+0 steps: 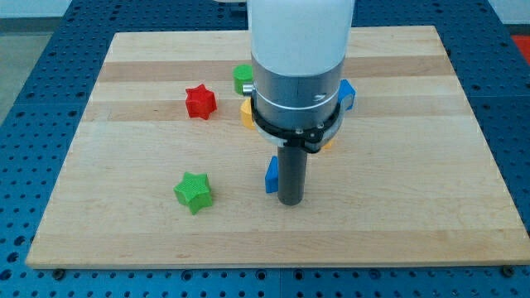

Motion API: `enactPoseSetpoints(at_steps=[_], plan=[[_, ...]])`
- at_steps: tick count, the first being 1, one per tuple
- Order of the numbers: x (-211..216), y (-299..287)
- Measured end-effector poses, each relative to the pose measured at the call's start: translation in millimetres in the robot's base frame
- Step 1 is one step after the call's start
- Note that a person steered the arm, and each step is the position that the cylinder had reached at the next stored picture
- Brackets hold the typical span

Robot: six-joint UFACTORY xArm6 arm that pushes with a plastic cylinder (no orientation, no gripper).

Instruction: Move the triangle diagonal below the heart

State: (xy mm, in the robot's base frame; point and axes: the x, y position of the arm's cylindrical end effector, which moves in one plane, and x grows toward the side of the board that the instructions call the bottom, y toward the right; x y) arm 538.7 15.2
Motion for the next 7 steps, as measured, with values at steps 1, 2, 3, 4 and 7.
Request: enactPoseSetpoints(at_steps=[1,2,3,4,7], plan=[[-11,-4],[-22,-6],[-32,-14],[-33,-23],[63,-101]])
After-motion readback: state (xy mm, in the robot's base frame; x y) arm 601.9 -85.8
